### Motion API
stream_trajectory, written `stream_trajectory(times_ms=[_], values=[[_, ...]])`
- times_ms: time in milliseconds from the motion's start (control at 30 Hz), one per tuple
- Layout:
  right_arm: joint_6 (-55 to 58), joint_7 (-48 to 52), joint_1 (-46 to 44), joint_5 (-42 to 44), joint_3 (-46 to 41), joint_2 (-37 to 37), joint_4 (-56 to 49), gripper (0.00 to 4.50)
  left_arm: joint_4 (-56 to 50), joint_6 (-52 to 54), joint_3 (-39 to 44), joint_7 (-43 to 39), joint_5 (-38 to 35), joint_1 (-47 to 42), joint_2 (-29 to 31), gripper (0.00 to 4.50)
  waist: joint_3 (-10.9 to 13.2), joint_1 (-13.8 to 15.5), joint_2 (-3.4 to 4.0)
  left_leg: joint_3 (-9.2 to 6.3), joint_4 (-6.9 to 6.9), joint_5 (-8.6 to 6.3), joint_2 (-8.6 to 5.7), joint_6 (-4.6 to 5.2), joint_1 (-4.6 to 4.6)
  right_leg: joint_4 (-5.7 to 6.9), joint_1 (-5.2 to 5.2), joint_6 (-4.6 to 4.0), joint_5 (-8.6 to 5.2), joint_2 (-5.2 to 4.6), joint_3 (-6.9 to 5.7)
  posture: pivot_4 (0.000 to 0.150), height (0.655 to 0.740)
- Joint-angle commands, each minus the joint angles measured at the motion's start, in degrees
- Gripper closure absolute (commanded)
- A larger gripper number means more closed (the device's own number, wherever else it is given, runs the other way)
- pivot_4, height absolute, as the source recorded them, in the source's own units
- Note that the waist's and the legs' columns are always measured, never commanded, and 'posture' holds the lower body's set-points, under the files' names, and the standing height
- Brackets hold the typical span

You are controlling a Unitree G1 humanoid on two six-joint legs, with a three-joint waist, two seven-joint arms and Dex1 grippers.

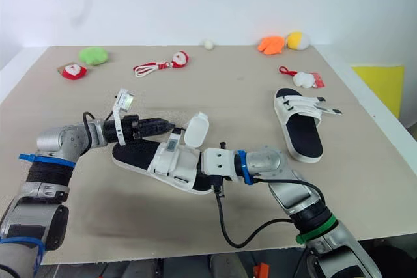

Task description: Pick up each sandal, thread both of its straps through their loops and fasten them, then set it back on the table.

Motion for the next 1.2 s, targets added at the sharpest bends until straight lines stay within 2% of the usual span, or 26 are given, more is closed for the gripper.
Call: stream_trajectory(times_ms=[33,233,500,633,733,1000,1200], values=[[2.8,0.01,1.76,-3.27,1.63,-1.29,4.04,4.5,-0.84,-4.35,-2.94,-2.17,3.8,0.4,0.91,0.03,0.0,-0.01,0.0,0.0,0.0,0.0,0.0,0.0,0.0,0.0,0.0,0.0,0.0,0.0,0.0,0.15,0.74],[2.82,-0.21,1.78,-3.33,1.58,-1.24,4.0,4.5,-0.53,-12.22,-9.95,-4.25,12.61,2.18,2.65,0.03,-0.01,0.0,0.01,0.0,-0.01,0.0,0.01,0.0,0.0,0.0,-0.01,-0.02,-0.01,0.01,0.0,0.15,0.74],[3.02,-0.42,1.96,-3.06,1.39,-1.12,3.7,4.5,-1.91,-10.73,-2.6,-5.77,7.39,1.14,1.97,0.03,0.0,-0.01,0.01,0.01,-0.01,0.0,0.01,0.0,-0.01,0.0,-0.02,-0.03,-0.02,0.0,0.0,0.15,0.74],[4.06,-0.1,2.43,-1.52,0.63,-0.87,2.41,4.5,-4.99,-7.38,3.21,-5.94,2.79,1.74,4.33,0.03,0.04,-0.03,0.02,0.0,-0.02,0.0,0.03,0.0,-0.05,0.0,-0.07,-0.03,-0.02,0.01,-0.01,0.15,0.74],[6.39,0.88,2.83,1.36,-0.5,-0.64,0.56,4.5,-7.84,-7.4,5.14,-8.15,1.64,6.44,7.85,0.03,0.05,-0.1,0.08,0.01,-0.1,-0.02,0.03,-0.01,-0.05,0.0,-0.08,-0.03,-0.08,0.01,0.0,0.15,0.74],[11.04,3.04,1.87,6.75,-2.83,0.02,-1.17,4.5,-25.89,-7.57,0.01,-14.6,0.69,22.89,14.38,0.03,0.16,0.13,0.13,-0.09,-0.14,-0.38,0.08,-0.23,-0.23,0.01,-0.15,0.19,-0.41,0.0,-0.08,0.15,0.74],[10.67,3.46,1.15,6.57,-2.77,0.08,0.39,4.5,-31.18,-5.6,0.01,-12.91,-1.81,25.97,13.53,0.03,0.18,0.2,0.17,-0.11,-0.14,-0.48,0.08,-0.2,-0.22,0.01,-0.14,-0.08,-0.67,0.0,-0.15,0.15,0.74]])
